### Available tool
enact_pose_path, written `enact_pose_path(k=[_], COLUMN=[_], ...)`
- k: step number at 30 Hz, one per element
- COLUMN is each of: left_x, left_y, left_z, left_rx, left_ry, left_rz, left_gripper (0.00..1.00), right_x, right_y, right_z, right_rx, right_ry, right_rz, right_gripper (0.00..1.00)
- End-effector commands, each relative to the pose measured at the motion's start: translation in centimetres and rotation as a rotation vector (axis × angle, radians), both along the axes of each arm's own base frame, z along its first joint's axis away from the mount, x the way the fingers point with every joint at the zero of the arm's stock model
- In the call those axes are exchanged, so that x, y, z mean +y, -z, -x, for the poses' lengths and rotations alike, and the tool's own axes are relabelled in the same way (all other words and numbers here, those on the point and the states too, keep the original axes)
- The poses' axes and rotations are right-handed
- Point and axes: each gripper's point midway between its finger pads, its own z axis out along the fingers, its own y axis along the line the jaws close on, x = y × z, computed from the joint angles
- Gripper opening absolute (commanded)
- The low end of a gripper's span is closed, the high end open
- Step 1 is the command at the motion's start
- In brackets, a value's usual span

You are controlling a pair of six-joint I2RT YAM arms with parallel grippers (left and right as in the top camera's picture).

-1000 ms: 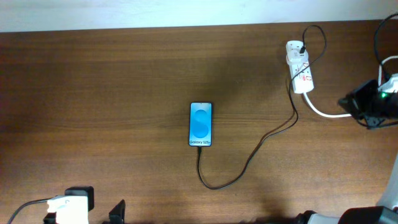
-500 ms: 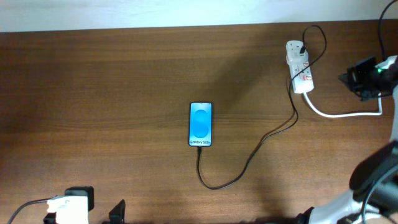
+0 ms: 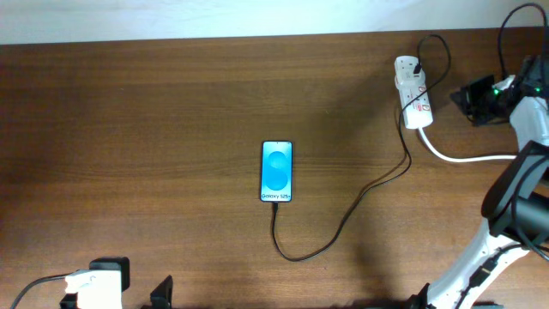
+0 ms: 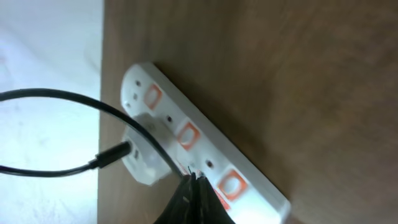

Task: Plug charger to phone and switch on socket
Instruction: 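Move the right gripper up to the white power strip's switch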

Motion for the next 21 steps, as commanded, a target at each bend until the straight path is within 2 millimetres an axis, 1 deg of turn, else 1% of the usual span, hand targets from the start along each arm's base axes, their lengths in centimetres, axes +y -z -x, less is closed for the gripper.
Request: enact_pose_path(k=[1, 8, 14, 16, 21], left_x=[0.1, 0.1, 0.1, 0.1, 0.1], left_y=[0.1, 0.1, 0.1, 0.1, 0.1], left_z=[0.1, 0.1, 0.1, 0.1, 0.1], left_rx=[-0.001, -0.001, -0.002, -0.001, -0.002], left_ry=[0.001, 0.001, 0.001, 0.001, 0.001], left_rz=[-0.005, -0.005, -0.005, -0.005, -0.005], left_gripper=[0.99, 1.00, 0.99, 1.00, 0.99], right_x=[0.8, 0.7, 0.9, 1.5, 2.1], right_y=[0.6, 2.9, 5.6, 6.0, 4.8], right_z=[-1.7, -2.1, -2.4, -2.8, -4.1], right_rx=[-0.005, 0.064, 0.090, 0.075, -0.003], right_ry=[0.016, 0.067, 0.086, 0.075, 0.040], right_rz=[0.024, 0.117, 0.078, 0.045, 0.026], right_gripper=[0.04, 0.04, 0.04, 0.04, 0.04])
